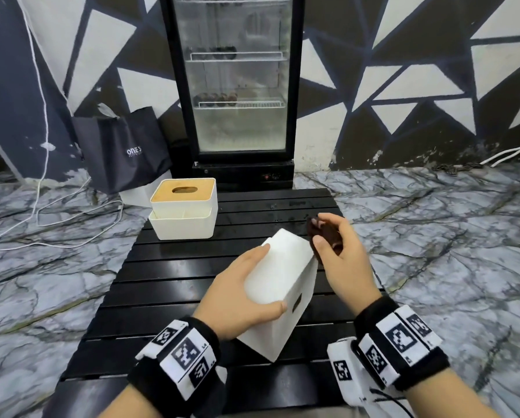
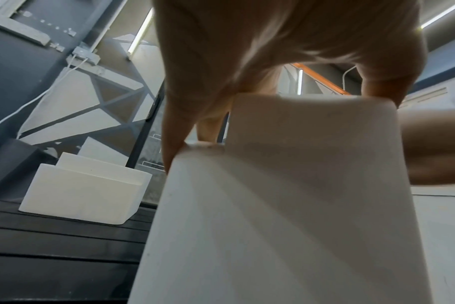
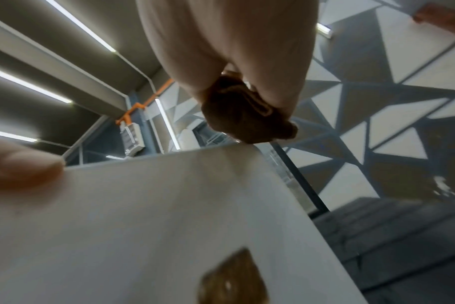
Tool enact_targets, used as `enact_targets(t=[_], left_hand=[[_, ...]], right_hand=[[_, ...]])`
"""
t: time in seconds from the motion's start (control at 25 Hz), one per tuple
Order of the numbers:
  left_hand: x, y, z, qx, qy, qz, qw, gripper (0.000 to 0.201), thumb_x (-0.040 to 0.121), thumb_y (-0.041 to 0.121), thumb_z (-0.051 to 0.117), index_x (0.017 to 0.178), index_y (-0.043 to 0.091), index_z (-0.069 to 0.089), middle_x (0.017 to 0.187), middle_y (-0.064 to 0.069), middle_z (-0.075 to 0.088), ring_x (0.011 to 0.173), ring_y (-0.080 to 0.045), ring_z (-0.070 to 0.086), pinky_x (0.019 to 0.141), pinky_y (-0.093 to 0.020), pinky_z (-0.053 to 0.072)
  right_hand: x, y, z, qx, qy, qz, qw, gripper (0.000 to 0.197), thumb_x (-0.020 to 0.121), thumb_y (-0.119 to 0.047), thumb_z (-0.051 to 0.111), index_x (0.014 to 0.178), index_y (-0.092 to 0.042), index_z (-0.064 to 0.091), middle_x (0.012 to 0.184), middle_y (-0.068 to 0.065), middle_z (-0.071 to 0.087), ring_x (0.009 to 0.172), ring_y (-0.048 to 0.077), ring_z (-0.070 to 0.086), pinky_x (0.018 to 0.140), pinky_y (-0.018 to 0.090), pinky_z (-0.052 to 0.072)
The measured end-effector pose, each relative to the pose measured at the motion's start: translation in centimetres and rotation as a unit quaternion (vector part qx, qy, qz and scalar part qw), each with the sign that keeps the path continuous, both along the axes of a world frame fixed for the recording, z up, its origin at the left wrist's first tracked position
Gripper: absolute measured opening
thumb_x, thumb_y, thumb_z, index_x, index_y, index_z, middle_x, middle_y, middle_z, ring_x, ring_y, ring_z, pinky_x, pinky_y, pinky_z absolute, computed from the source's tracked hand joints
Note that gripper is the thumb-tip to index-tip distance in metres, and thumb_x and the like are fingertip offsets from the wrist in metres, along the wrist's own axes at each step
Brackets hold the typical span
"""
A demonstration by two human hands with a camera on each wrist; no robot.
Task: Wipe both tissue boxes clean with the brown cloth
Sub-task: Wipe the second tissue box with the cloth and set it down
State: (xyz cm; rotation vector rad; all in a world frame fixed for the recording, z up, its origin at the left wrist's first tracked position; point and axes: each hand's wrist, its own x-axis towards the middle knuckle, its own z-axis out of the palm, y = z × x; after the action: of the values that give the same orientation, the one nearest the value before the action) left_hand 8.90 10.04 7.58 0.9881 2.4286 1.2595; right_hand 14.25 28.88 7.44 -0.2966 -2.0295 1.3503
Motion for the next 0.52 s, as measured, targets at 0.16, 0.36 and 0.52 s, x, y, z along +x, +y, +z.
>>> enact_targets(t=[0.16, 0.36, 0.52], left_hand=[[0.8, 0.1, 0.2, 0.0, 0.003, 0.005, 1.0, 0.095, 0.061, 0.039, 0.084, 0.137, 0.047, 0.027, 0.127, 0.038, 0.038, 0.113, 0.017, 0.038, 0.092, -0.002, 0.026], [1.3, -0.1, 0.4, 0.052, -0.011, -0.008, 0.999, 0.069, 0.061, 0.029, 0.085, 0.102, 0.062, 0.041, 0.107, 0.053, 0.044, 0.104, 0.025, 0.044, 0.081, 0.003, 0.033], [1.1, -0.1, 0.1, 0.049, -0.011, -0.006, 0.999, 0.073, 0.053, 0.042, 0.078, 0.104, 0.071, 0.034, 0.108, 0.05, 0.045, 0.105, 0.027, 0.039, 0.082, 0.003, 0.033]], right_hand=[[0.9, -2.1, 1.3, 0.165, -0.001, 0.074, 0.983, 0.034, 0.081, -0.006, 0.059, 0.109, -0.026, 0.058, 0.111, -0.011, 0.055, 0.107, -0.004, 0.047, 0.093, 0.007, 0.033], [1.2, -4.1, 0.2, 0.243, -0.068, 0.154, 0.955, 0.034, 0.084, -0.008, 0.055, 0.113, -0.026, 0.059, 0.113, -0.013, 0.055, 0.111, -0.001, 0.041, 0.094, 0.001, 0.022], [-0.1, -1.9, 0.4, 0.244, -0.091, 0.125, 0.957, 0.033, 0.087, -0.011, 0.054, 0.116, -0.027, 0.057, 0.119, -0.013, 0.054, 0.115, 0.003, 0.04, 0.096, 0.008, 0.024]])
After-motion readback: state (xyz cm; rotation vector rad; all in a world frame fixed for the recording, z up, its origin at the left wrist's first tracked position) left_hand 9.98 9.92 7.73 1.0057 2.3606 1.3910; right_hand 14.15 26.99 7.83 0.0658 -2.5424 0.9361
